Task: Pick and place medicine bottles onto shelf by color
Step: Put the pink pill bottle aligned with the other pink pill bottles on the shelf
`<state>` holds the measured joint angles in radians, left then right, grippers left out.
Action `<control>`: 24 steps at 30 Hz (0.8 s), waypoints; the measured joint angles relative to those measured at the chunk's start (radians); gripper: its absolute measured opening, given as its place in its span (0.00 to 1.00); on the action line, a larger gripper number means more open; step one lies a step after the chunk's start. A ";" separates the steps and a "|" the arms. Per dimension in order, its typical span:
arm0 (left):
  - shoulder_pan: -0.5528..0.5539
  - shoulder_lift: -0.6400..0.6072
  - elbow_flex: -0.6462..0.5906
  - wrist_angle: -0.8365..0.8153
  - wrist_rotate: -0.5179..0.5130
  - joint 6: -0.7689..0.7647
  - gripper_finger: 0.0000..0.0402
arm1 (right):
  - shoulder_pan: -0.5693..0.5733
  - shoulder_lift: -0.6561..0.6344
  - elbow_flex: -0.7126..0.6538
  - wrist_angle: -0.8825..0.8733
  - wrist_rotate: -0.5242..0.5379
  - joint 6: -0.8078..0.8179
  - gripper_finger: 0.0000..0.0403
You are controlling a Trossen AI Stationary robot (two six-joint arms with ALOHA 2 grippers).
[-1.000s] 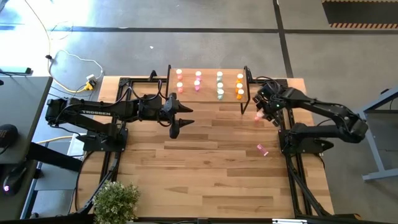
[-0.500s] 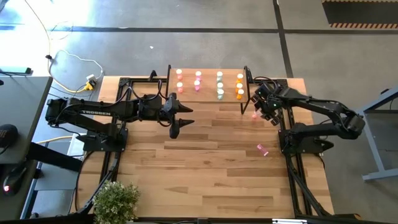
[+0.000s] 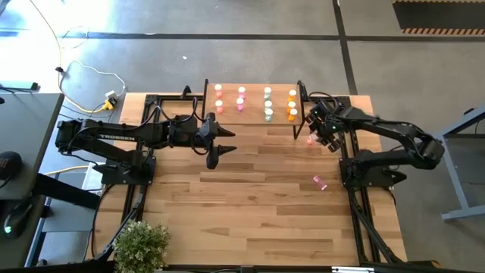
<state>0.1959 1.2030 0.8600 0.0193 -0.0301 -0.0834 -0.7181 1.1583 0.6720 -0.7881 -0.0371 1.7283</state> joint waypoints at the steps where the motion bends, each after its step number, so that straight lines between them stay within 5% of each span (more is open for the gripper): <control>1: 0.000 0.000 0.000 -0.001 0.000 0.000 0.57 | 0.000 0.007 0.000 -0.001 0.001 0.000 0.42; 13: 0.000 0.000 0.000 -0.001 0.000 0.008 0.57 | 0.000 0.087 0.000 0.035 -0.005 -0.024 0.42; 24: 0.000 0.000 0.000 -0.001 -0.007 0.008 0.57 | 0.000 0.086 0.001 0.035 -0.001 -0.027 0.25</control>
<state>0.1959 1.2030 0.8600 0.0185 -0.0376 -0.0750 -0.7181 1.2442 0.6727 -0.7532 -0.0380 1.7012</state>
